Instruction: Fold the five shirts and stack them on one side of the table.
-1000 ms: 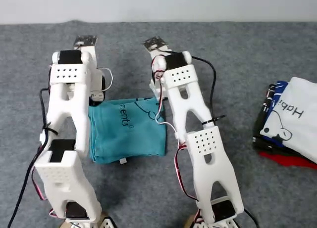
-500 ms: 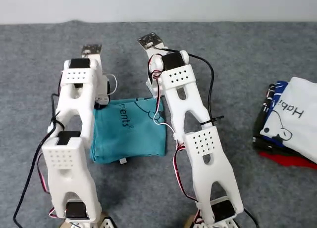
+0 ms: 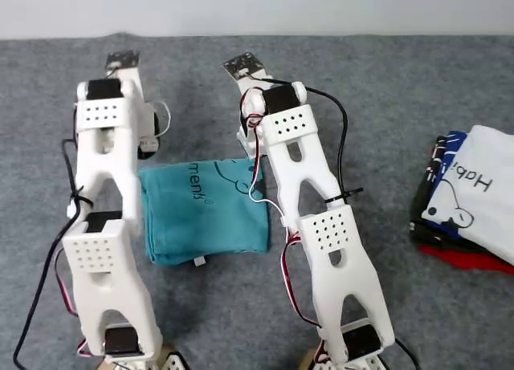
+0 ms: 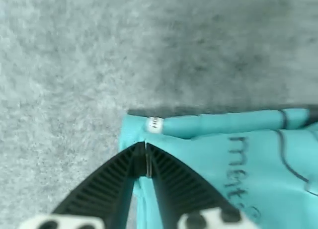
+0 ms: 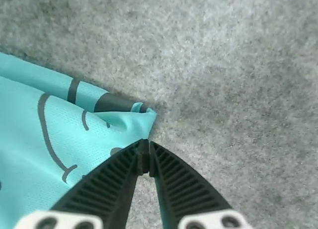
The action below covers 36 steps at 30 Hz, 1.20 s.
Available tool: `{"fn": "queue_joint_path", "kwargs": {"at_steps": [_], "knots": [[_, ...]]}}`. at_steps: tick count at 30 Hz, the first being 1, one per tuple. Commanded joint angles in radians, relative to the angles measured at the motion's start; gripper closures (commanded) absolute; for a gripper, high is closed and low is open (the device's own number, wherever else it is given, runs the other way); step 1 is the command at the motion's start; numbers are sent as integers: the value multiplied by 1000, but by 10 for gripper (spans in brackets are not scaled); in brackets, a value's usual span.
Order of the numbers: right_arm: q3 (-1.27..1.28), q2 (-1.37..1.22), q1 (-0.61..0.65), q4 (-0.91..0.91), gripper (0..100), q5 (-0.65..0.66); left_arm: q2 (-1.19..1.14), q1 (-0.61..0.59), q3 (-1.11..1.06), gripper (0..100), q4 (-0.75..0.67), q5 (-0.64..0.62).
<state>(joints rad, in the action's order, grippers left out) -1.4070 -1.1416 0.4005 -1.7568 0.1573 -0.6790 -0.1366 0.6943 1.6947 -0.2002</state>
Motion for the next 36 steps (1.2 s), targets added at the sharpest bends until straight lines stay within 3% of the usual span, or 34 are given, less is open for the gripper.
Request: {"fn": "queue_joint_path", "kwargs": {"at_steps": [1, 5, 10, 13, 18, 25, 29, 36], "knots": [[-44, 28, 4, -39, 990, 17, 74, 3, 131, 995, 63, 11], [5, 97, 7, -41, 990, 68, 184, -60, 125, 995, 61, 20], [192, 234, 31, -41, 990, 77, 379, -204, -41, 995, 60, 255], [345, 331, 81, -41, 990, 74, 496, -333, -168, 995, 60, 275], [534, 444, 243, -36, 990, 75, 637, -598, -349, 995, 57, 385], [546, 363, 447, -22, 990, 77, 678, -888, -426, 995, 57, 456], [546, 255, 532, -1, 990, 72, 678, -957, -437, 995, 57, 459], [456, 189, 624, -15, 990, 71, 686, -979, -441, 995, 57, 471]]}}
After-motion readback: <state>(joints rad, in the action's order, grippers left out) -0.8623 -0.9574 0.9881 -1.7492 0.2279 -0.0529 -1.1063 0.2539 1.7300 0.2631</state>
